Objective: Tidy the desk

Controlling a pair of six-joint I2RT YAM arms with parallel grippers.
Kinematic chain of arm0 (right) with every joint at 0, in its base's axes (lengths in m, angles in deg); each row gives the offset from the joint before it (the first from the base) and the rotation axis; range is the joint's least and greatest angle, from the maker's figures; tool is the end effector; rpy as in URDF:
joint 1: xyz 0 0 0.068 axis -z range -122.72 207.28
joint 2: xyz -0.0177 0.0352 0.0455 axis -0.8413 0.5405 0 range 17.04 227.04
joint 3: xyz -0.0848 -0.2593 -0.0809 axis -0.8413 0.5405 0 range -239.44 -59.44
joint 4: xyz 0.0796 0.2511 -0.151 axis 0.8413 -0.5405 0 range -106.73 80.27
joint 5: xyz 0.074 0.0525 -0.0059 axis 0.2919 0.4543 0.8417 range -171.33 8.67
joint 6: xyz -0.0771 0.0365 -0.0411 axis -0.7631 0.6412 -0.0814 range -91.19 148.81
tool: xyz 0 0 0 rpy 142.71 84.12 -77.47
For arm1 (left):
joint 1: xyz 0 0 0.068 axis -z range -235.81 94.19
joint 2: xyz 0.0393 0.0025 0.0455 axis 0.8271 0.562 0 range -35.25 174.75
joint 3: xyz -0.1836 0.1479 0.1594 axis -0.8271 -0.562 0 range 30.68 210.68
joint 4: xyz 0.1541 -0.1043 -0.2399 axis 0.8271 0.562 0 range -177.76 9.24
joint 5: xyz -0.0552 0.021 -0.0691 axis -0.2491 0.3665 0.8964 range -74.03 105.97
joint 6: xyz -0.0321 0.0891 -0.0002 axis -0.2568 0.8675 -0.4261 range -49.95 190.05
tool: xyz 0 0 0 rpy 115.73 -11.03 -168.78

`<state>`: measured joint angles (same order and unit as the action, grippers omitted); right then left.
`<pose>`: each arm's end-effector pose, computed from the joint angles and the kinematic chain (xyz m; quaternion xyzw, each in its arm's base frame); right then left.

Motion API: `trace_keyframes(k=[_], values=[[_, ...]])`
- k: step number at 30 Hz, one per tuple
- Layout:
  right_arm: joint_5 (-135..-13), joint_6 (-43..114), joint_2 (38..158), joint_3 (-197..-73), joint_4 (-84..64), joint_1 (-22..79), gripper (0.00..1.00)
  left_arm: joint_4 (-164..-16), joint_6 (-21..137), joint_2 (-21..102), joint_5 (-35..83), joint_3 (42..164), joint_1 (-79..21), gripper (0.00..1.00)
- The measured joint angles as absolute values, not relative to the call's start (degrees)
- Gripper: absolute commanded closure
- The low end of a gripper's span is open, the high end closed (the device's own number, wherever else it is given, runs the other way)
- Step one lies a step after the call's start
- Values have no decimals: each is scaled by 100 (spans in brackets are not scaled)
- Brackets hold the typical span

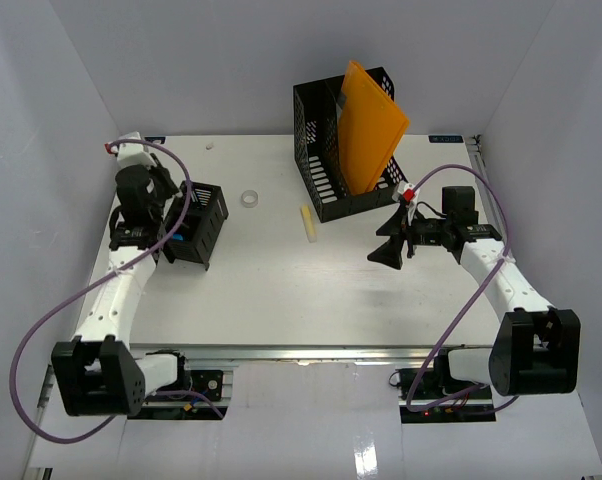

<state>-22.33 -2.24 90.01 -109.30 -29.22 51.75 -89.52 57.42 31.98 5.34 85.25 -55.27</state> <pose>0.3075 0.1034 0.2390 -0.4380 0.6946 0.3625 0.4407 0.3643 0.0125 0.3333 -0.1395 0.7573 -0.0017 0.6380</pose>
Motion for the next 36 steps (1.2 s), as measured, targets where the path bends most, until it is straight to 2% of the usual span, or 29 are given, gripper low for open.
trace_keyframes(k=[5, 15, 16, 17, 19, 23, 25, 27, 31, 36], values=[[-2101, -332, 8969, -10872, -2919, 5210, 10, -9032, 5885, 4078, 478, 8880, -6227, 100], [-2068, -484, 8871, -10872, -2923, 5239, 10, -9255, 6092, 5174, 628, 9464, -6415, 99], [-2068, -486, 8870, -10872, -2923, 5239, 10, -9271, 6115, 5217, 634, 9497, -6421, 97], [-2068, -490, 8869, -10872, -2923, 5239, 10, -9292, 6138, 5250, 643, 9522, -6425, 87], [-2070, -504, 8869, -10872, -2923, 5239, 10, -9316, 6151, 5262, 664, 9528, -6425, 57], [-2074, -543, 8870, -10872, -2926, 5239, 10, -9369, 6085, 5263, 693, 9500, -6426, 20], [-2077, -565, 8874, -10872, -2926, 5239, 10, -9382, 6009, 5255, 714, 9452, -6429, 13], [-2081, -585, 8876, -10872, -2926, 5239, 10, -9359, 5929, 5232, 754, 9398, -6431, 11], [-2111, -598, 8876, -10872, -2928, 5239, 10, -9192, 5654, 5045, 1102, 9327, -6427, 12], [-2145, -610, 8876, -10872, -2928, 5240, 10, -9116, 5099, 4703, 2020, 9370, -6235, 18]])
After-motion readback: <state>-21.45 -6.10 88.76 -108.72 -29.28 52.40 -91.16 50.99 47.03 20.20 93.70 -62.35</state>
